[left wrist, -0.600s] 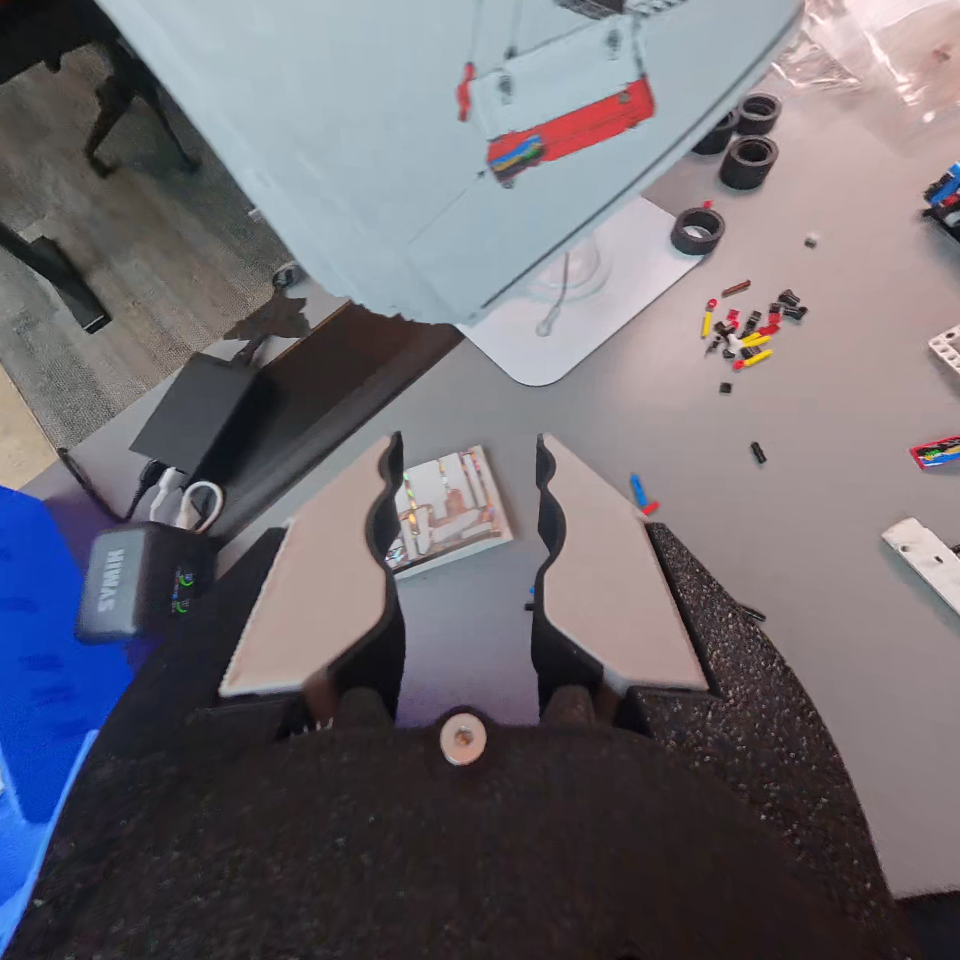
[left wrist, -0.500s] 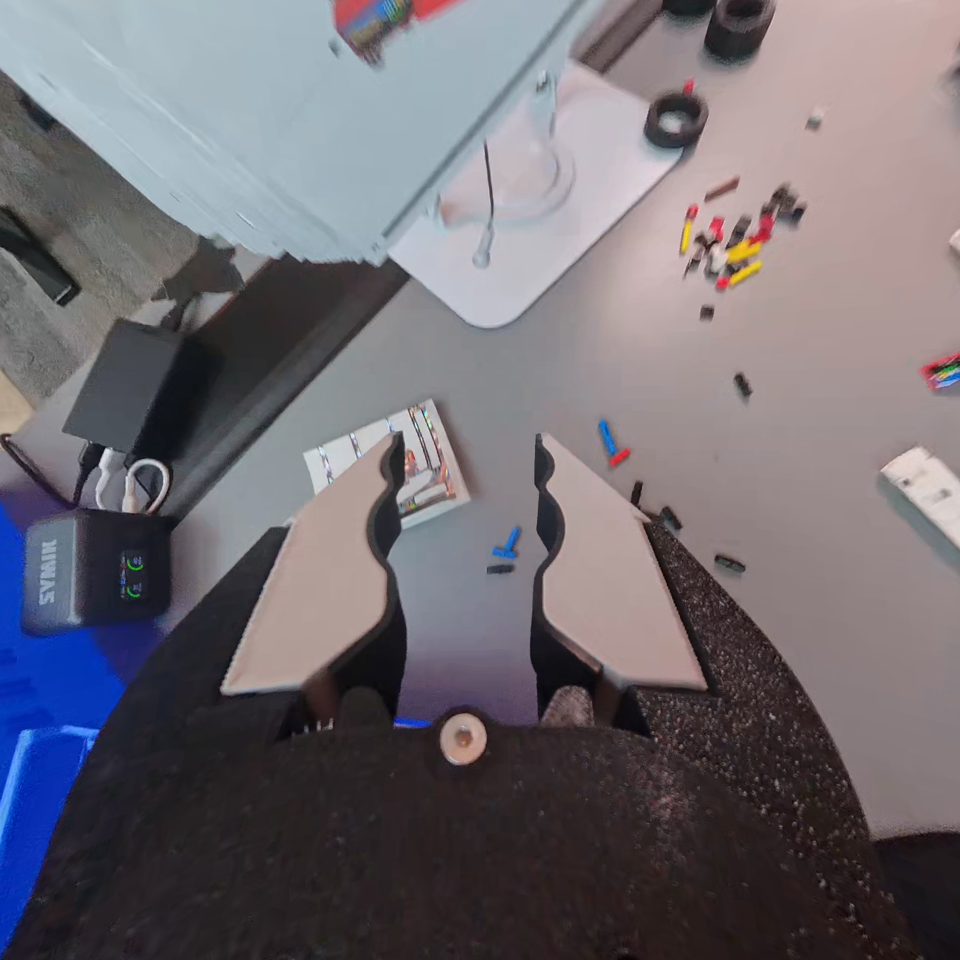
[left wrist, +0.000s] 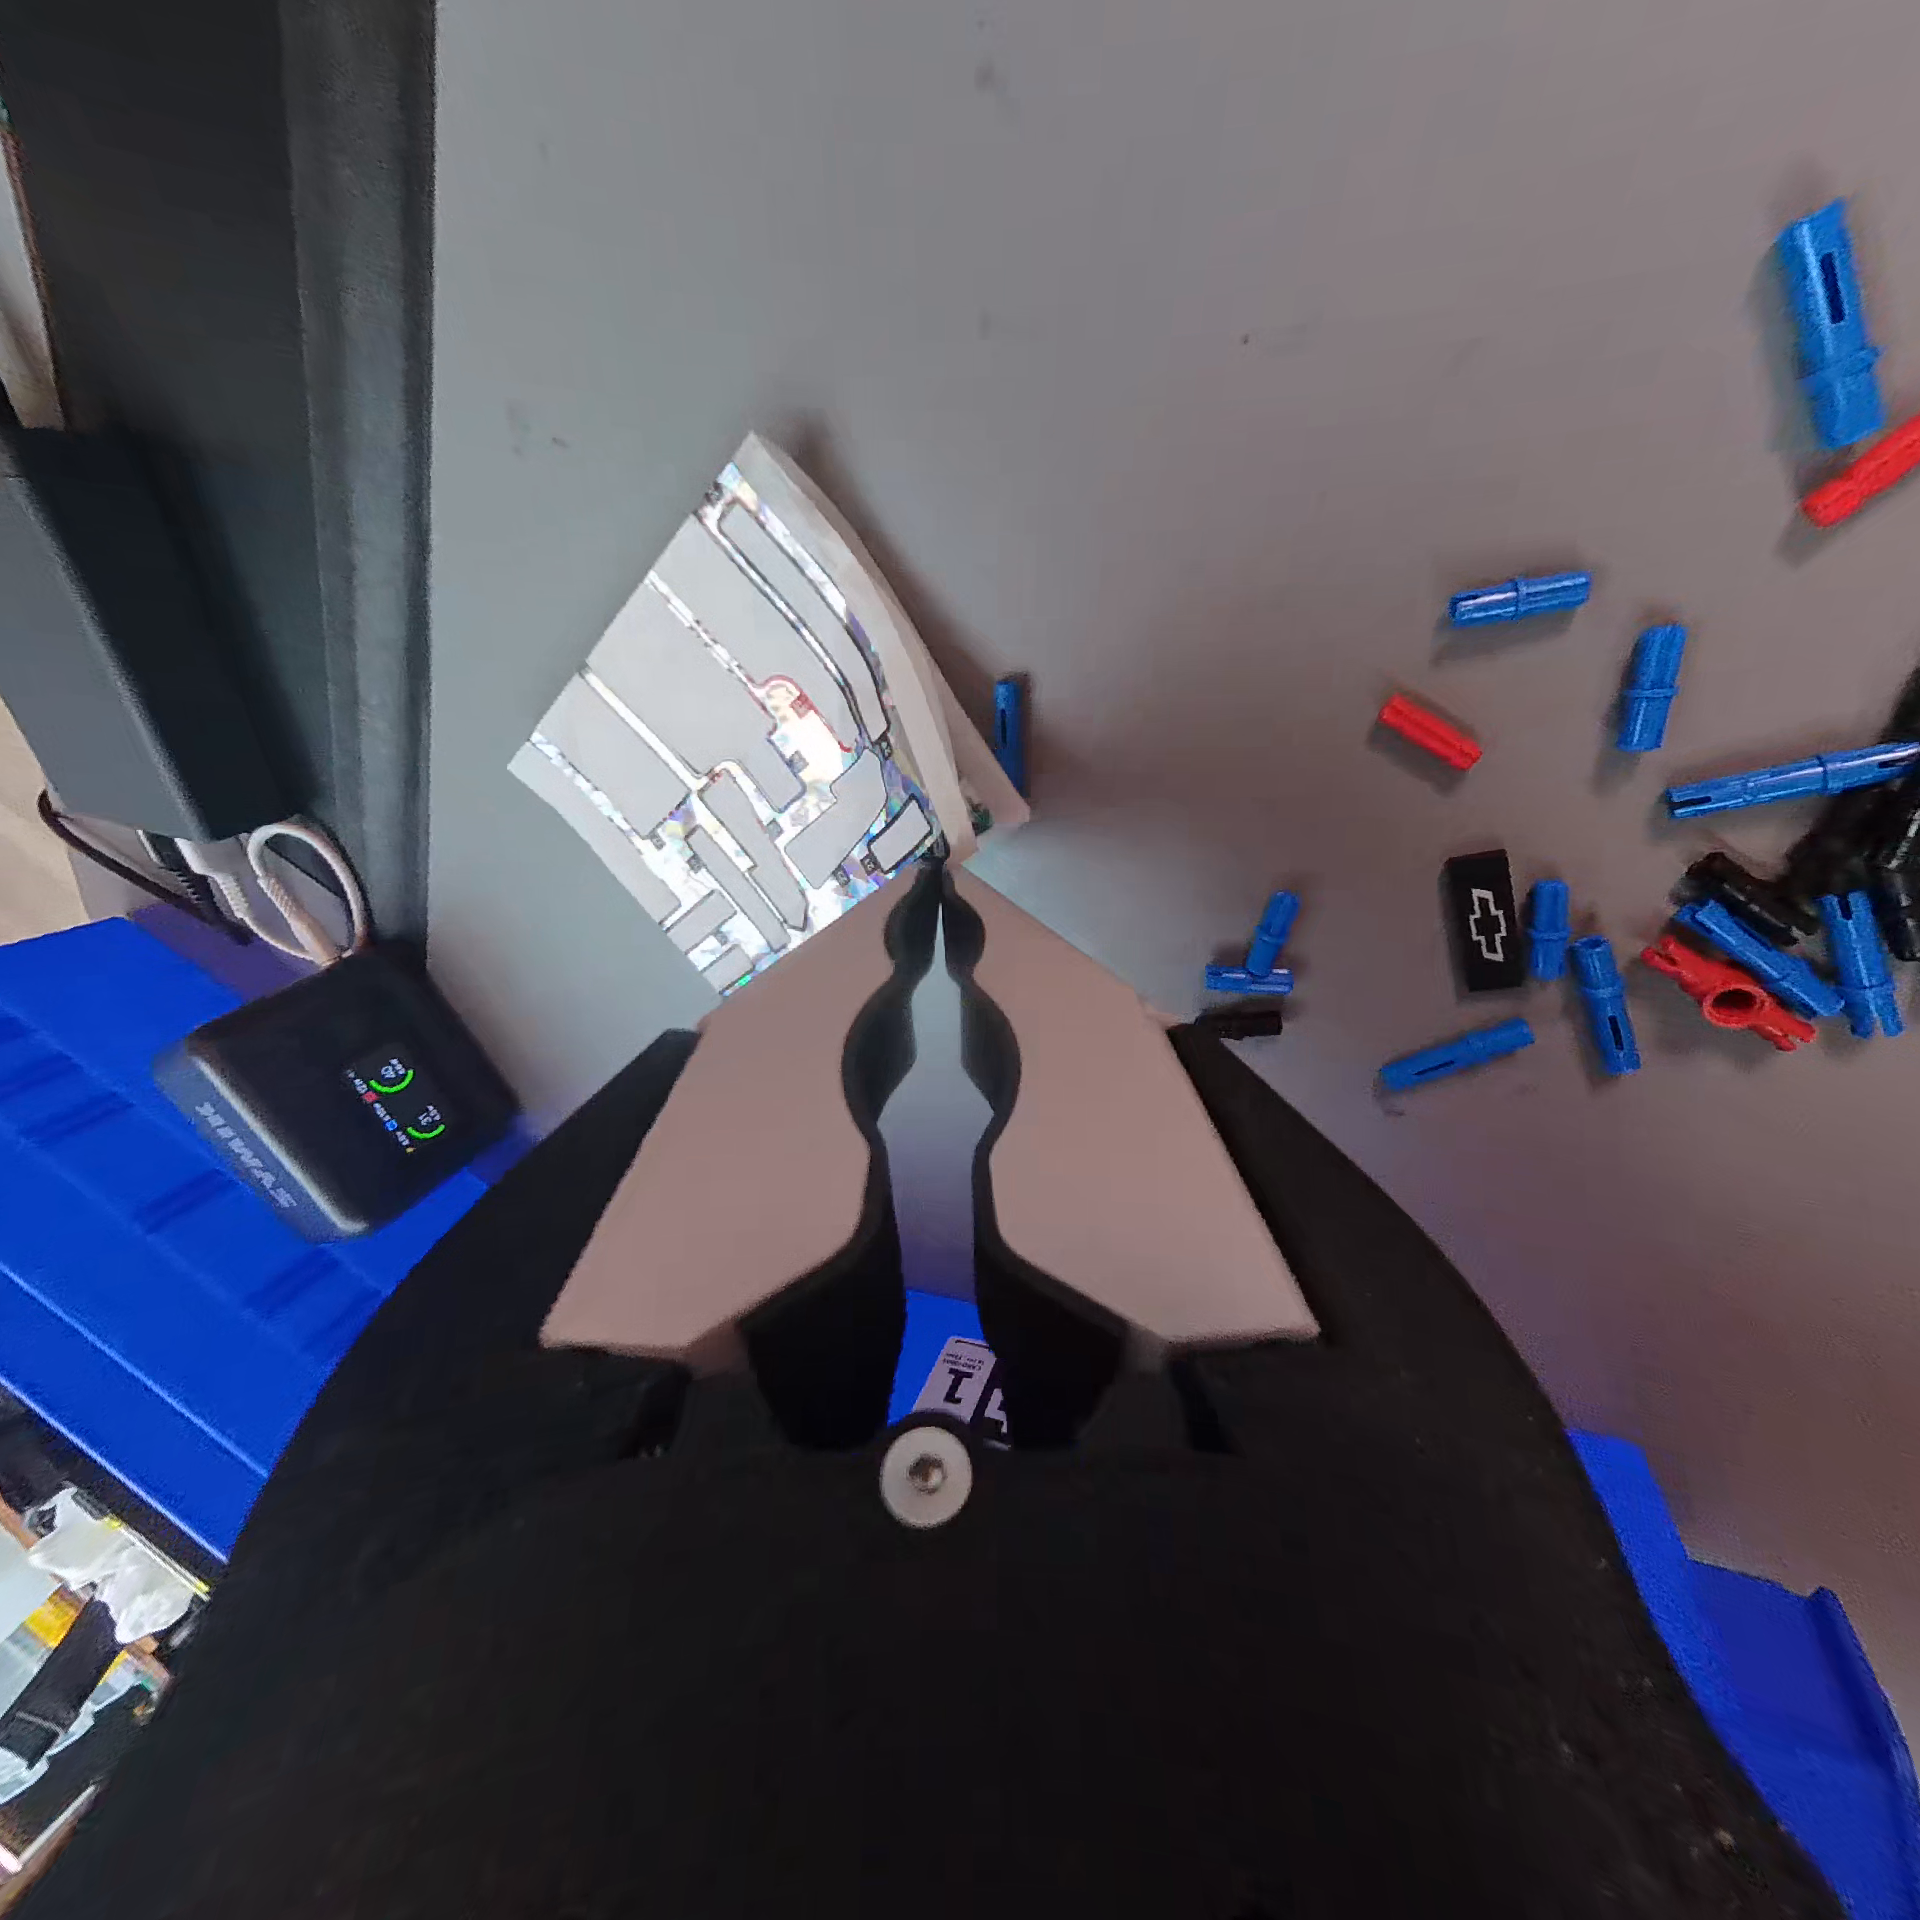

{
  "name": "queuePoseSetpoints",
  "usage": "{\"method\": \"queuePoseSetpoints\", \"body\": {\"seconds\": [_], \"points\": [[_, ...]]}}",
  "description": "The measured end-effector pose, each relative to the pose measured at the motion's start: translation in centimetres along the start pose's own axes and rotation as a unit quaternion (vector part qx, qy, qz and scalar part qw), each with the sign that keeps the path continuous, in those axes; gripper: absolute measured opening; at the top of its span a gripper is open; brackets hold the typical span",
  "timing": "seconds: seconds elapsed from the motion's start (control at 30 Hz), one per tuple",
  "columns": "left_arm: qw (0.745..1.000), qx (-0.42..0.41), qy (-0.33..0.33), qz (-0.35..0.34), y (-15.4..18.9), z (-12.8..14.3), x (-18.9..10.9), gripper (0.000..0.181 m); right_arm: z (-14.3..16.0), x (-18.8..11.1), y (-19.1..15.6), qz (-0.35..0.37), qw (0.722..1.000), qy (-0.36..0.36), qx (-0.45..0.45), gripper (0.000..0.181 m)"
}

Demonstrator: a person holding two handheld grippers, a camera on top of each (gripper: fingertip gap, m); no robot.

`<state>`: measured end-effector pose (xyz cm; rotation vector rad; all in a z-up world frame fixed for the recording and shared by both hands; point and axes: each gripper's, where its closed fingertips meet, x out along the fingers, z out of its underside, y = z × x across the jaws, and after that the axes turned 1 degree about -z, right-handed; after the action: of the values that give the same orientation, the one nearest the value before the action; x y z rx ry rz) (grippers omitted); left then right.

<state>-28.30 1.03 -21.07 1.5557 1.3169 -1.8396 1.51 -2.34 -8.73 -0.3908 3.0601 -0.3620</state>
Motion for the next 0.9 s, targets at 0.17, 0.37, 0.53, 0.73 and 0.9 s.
{"method": "queuePoseSetpoints", "body": {"seconds": [0.17, 0.37, 0.53, 0.73, 0.9], "points": [[0.996, -0.075, 0.041, -0.025, -3.6, -0.4, -0.8, 0.0, 0.1, 0.1, 0.0, -0.002, 1.0, -0.001, 0.001, 0.036], [0.986, -0.124, 0.091, -0.067, -7.1, -2.3, 0.9, 0.0, 0.2, 0.0, 0.5, 0.008, 1.0, -0.003, 0.0, 0.036], [0.972, -0.174, 0.155, 0.024, -5.6, -4.7, -0.5, 0.023, 0.2, -0.1, 0.6, 0.01, 1.0, -0.003, 0.001, 0.035], [0.979, -0.101, 0.091, 0.149, 1.0, -2.9, -1.0, 0.027, 0.5, 0.2, 0.0, -0.003, 1.0, -0.009, 0.001, 0.035], [0.983, -0.087, 0.036, 0.159, 2.1, -2.1, 0.5, 0.009, 0.4, 0.2, -0.2, 0.0, 1.0, -0.009, -0.005, 0.035]]}}
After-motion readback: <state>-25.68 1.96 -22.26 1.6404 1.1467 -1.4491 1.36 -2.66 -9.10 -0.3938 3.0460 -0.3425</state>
